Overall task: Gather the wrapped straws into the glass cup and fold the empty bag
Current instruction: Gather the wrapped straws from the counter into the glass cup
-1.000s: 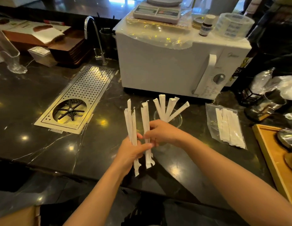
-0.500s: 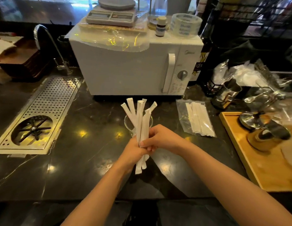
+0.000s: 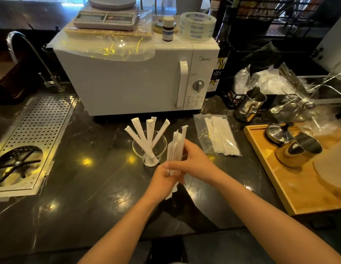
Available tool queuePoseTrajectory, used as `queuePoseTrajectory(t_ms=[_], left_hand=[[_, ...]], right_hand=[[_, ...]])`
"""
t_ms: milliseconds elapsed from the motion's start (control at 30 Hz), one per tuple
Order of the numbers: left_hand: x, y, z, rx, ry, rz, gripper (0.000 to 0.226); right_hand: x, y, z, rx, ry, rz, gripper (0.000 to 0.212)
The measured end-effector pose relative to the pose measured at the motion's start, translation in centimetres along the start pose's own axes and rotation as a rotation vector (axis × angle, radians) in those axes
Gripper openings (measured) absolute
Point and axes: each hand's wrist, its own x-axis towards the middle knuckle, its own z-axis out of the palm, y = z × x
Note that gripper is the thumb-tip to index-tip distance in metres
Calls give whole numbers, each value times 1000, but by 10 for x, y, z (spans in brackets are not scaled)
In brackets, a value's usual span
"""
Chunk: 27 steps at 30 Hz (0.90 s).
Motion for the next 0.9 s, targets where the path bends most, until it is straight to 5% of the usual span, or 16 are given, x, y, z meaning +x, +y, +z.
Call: queuePoseTrajectory(t_ms=[167,633,900], left_hand=[[5,-3,9,-121,-2,12,32],[5,-13,-1,-64,-147,-59,41],[1,-11,-2,33,-170,-94,28]], right_hand=[[-10,6,8,158,83,-29,13],[-15,24,5,182,7,-59,34],[-13,38,14,229,-53,14,18]])
